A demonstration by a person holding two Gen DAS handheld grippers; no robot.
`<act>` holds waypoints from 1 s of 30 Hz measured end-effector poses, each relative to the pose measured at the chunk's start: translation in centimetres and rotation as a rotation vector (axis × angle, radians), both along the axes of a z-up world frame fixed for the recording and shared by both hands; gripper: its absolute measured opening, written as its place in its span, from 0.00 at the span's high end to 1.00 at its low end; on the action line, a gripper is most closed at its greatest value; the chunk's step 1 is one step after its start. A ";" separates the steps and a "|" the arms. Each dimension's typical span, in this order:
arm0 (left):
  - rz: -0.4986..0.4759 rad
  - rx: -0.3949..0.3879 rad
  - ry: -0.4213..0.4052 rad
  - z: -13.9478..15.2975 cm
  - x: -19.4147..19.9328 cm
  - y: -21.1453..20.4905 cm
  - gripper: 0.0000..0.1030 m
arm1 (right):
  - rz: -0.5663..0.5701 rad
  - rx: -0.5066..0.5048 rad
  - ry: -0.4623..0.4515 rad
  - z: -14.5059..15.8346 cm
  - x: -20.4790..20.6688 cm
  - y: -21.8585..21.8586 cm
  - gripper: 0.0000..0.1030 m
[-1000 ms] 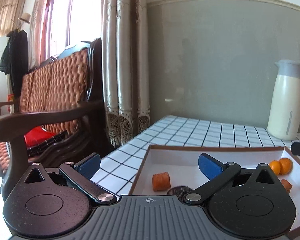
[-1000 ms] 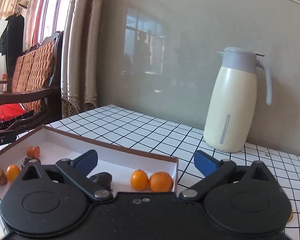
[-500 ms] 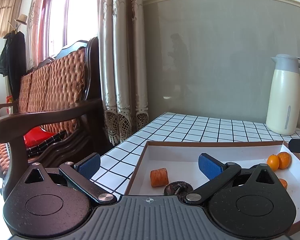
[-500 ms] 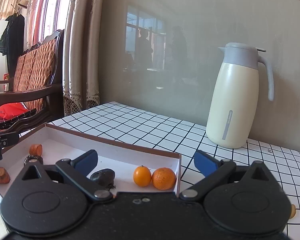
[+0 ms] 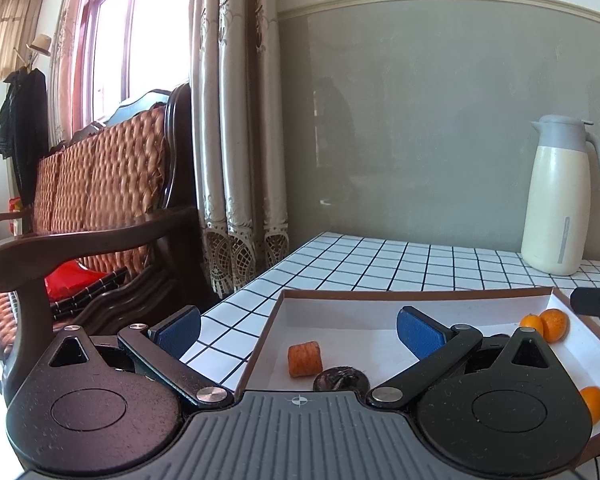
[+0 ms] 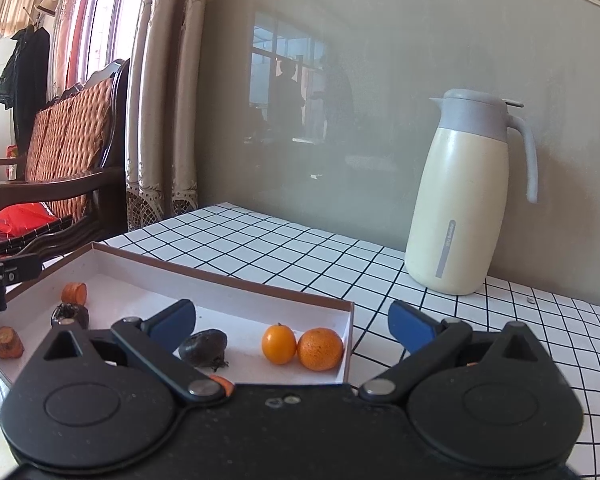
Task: Organize fruits
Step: 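Move both open tools from the box toward the last orange and tan fruit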
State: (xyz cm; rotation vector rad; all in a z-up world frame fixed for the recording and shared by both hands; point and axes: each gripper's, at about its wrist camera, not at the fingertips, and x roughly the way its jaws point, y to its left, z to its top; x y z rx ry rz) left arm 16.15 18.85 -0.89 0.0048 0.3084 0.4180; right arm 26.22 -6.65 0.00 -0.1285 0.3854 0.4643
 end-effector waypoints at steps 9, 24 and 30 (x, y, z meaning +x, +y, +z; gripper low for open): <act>-0.061 0.006 -0.010 0.6 0.5 -2.8 0.00 | -0.073 -0.027 0.001 -0.4 0.1 -3.2 0.06; -0.270 0.022 -0.012 1.1 4.3 -13.5 0.00 | -0.249 -0.045 0.051 -1.7 1.2 -12.3 0.06; -0.343 0.032 0.002 1.1 5.6 -17.7 0.00 | -0.302 -0.067 0.084 -2.7 2.0 -15.5 0.06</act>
